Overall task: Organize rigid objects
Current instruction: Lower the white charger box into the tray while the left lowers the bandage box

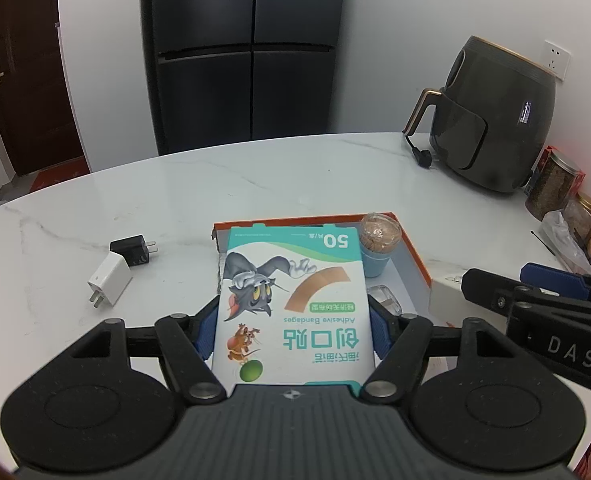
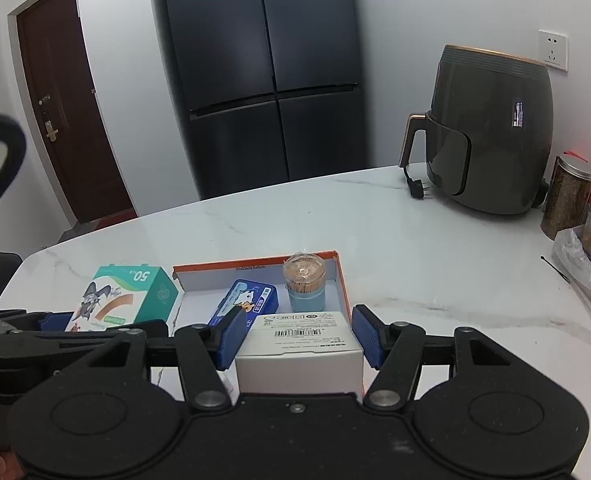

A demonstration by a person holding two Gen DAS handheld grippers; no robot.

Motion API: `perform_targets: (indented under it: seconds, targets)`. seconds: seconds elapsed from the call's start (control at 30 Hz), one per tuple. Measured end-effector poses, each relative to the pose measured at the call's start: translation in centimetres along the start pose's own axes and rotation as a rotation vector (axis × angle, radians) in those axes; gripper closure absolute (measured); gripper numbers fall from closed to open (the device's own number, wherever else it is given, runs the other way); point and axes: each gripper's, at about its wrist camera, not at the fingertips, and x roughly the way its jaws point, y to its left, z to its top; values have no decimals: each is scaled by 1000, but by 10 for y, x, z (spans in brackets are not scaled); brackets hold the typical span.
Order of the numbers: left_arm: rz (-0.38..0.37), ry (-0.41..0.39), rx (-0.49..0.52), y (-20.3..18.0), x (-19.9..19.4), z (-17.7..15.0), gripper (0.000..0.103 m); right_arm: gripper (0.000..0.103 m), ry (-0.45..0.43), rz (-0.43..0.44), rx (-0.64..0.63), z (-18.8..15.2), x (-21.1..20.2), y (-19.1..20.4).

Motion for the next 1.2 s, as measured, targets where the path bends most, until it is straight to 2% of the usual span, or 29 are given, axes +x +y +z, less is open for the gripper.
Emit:
perform_targets:
  seconds: [1.2]
  targets:
    - [-3,24,-8,12,29,15,31,31,8,1,-20,17,29,15]
